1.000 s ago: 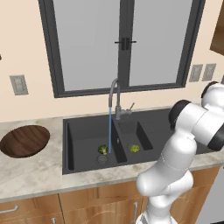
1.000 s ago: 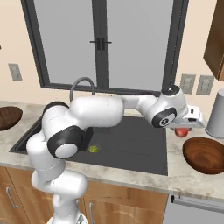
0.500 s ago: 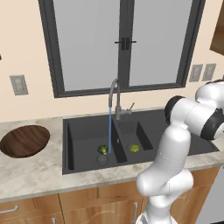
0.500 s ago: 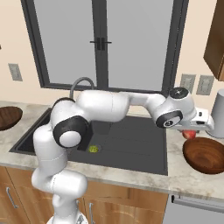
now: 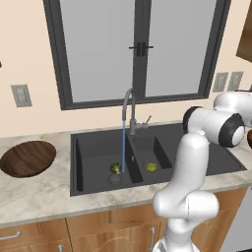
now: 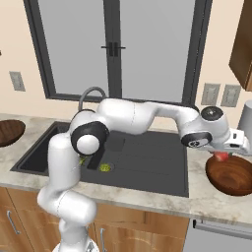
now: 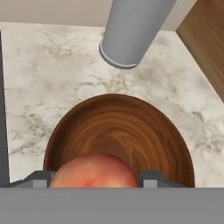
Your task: Pick the broccolis from the sink and place them in one bowl. Place the peach in the other bowl. Then turn off the sink faucet.
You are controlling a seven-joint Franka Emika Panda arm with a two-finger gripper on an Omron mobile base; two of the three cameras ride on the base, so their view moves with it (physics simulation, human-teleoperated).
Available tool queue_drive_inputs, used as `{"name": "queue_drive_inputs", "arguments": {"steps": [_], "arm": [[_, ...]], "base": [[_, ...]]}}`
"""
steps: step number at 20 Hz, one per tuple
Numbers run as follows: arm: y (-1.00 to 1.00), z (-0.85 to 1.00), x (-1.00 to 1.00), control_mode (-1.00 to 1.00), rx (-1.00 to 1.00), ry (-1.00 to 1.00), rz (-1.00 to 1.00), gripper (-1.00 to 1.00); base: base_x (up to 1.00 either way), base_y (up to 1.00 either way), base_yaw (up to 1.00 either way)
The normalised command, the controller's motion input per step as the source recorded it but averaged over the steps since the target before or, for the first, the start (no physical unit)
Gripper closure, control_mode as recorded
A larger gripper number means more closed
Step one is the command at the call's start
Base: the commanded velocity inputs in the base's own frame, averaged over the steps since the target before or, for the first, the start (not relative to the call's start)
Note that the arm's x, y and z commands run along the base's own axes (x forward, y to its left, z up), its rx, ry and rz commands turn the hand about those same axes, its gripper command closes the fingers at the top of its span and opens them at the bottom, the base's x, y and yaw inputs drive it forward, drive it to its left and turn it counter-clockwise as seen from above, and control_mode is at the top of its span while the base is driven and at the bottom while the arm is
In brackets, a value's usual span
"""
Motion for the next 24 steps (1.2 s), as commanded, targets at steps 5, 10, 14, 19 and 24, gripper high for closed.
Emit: {"name": "queue_drive_inputs", "arguments": {"steps": [5, 10, 14, 19, 24], "arm": [[-0.26, -0.15, -0.13, -1.0, 0.01, -0.11, 0.0, 1.0], [-0.11, -0.14, -0.28, -1.0, 0.0, -0.08, 0.0, 1.0], [0.0, -0.22, -0.06, -1.0, 0.0, 0.0, 0.0, 1.0], [0.0, -0.16, 0.02, -1.0, 0.0, 0.04, 0.0, -1.0], [0.0, -0.04, 0.0, -1.0, 0.0, 0.05, 0.0, -1.0]], "base": [[0.0, 0.0, 0.0], [0.0, 0.0, 0.0], [0.0, 0.0, 0.0], [0.0, 0.0, 0.0], [0.0, 0.0, 0.0]]}}
